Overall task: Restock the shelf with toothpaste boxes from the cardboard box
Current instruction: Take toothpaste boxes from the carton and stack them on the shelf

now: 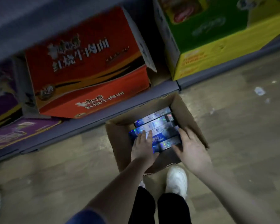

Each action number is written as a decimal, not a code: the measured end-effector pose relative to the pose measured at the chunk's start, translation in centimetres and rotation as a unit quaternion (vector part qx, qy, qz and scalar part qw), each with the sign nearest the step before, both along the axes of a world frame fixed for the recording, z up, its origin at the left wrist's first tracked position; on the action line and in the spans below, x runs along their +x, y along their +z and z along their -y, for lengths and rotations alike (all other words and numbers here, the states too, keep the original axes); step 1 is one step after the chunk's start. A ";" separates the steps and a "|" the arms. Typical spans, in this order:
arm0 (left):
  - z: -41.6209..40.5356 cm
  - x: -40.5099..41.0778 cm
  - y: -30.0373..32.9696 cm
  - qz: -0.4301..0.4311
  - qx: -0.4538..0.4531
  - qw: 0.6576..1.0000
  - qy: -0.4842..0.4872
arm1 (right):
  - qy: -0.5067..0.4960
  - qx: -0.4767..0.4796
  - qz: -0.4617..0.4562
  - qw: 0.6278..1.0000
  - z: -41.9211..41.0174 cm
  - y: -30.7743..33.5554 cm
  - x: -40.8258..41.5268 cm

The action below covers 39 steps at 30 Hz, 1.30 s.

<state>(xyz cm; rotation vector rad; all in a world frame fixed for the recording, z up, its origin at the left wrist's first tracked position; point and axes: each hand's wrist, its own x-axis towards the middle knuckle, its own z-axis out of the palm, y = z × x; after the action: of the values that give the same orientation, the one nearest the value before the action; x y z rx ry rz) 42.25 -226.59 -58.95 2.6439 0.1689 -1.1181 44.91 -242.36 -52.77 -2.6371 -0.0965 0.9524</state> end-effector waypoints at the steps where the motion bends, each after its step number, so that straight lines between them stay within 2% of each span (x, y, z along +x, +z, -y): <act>1: 0.3 0.1 -1.2 -0.016 0.006 1.000 -0.005 | 0.013 -0.022 -0.009 1.000 -0.1 -0.4 -0.1; 4: 0.8 0.4 -4.6 -0.066 0.012 0.998 0.018 | 0.062 -0.083 -0.036 0.994 -0.5 -1.3 0.0; 8: 1.1 0.2 -8.0 -0.110 -0.006 0.993 0.049 | 0.050 -0.106 -0.054 0.992 -0.8 -2.2 0.6; 15: 1.4 -1.0 -12.4 -0.127 0.050 0.990 0.019 | 0.084 -0.135 -0.076 0.984 -0.7 -3.3 0.2; 17: 1.8 -1.2 -12.9 -0.102 0.072 0.992 0.011 | 0.093 -0.143 -0.086 0.982 -0.7 -3.1 -0.1; 19: 1.9 -1.3 -13.2 -0.081 0.085 0.991 0.063 | 0.096 -0.152 -0.100 0.979 -0.7 -2.9 -0.3; 22: 1.4 -1.8 -13.9 -0.105 0.092 0.975 0.175 | 0.096 -0.162 -0.097 0.977 -0.8 -2.6 -0.5; 30: 1.5 -2.2 -15.8 -0.067 -0.031 0.933 0.352 | 0.092 -0.157 -0.102 0.978 -1.3 -3.8 -0.1; 34: 0.5 -2.0 -16.1 -0.044 -0.068 0.901 0.426 | 0.103 -0.161 -0.101 0.976 -1.6 -4.5 0.0; 39: 0.0 -1.3 -16.5 -0.069 -0.142 0.836 0.526 | 0.111 -0.156 -0.101 0.976 -1.9 -4.8 0.6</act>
<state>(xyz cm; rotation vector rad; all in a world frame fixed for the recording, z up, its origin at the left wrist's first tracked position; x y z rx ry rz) 40.97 -226.64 -75.44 1.7033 1.1987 -0.8024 45.50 -240.47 -57.59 -2.8335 -0.2108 1.4085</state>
